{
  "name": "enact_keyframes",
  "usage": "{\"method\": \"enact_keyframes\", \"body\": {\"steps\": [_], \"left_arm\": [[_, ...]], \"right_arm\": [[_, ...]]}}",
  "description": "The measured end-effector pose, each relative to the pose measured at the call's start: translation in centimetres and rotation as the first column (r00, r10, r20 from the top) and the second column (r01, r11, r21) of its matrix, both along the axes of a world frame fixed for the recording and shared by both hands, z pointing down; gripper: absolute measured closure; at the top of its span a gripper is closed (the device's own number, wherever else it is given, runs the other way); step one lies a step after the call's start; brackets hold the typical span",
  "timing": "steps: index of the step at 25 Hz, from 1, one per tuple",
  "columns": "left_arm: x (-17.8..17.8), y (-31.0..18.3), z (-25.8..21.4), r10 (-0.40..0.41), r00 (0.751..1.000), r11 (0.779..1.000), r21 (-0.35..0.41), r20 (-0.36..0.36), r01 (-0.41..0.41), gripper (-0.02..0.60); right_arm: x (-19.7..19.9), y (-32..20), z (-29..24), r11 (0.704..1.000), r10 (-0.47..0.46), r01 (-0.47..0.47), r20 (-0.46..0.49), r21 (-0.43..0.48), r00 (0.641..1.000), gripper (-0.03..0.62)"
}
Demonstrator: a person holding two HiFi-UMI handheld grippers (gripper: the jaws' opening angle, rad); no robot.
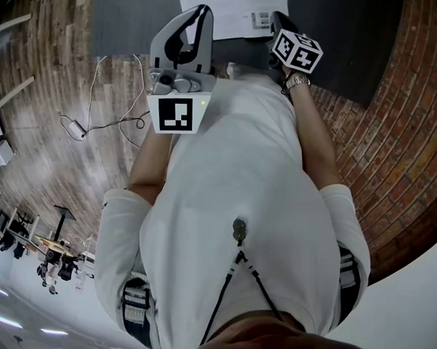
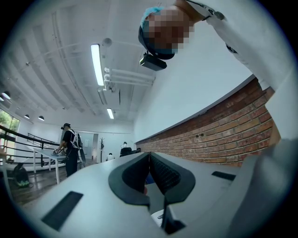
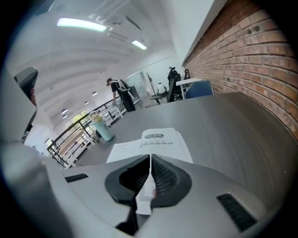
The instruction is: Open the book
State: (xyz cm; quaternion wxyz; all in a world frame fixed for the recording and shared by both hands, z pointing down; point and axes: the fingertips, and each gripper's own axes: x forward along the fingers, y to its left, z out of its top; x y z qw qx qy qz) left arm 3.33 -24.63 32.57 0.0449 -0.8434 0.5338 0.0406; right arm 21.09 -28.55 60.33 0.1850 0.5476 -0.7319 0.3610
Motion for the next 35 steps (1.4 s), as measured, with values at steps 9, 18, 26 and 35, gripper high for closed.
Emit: {"method": "enact_keyframes", "body": {"steps": [9,18,26,35], "left_arm": [[-4.5,0.2,-0.3,-0.015,1.000,1.000,-0.006,-0.011,0.015,0.559],[-8.4,0.5,-1.0,-0.023,0.999,0.999,-0.025,-0.044,0.022,0.558],[-10.6,0.3,-2.4,-0.014,0.998,1.000,-0.010,-0.065,0.013,0.558],[-12.1,0.6,-5.0,0.017,0.996,0.999,0.033,-0.085,-0.015,0.558]], "right_arm": [[-9.8,-0.9,-9.0,0.954,-0.191,0.195,-0.039,0.228,0.981,0.553],[-16.3,0.5,-17.4,0.880,-0.261,0.262,-0.056,0.397,0.964,0.553],[-18.6,0.9,-24.1,0.814,-0.238,0.238,-0.069,0.531,0.969,0.553],[-20.6,1.6,-31.0,0.726,-0.183,0.179,-0.064,0.664,0.981,0.556]]}}
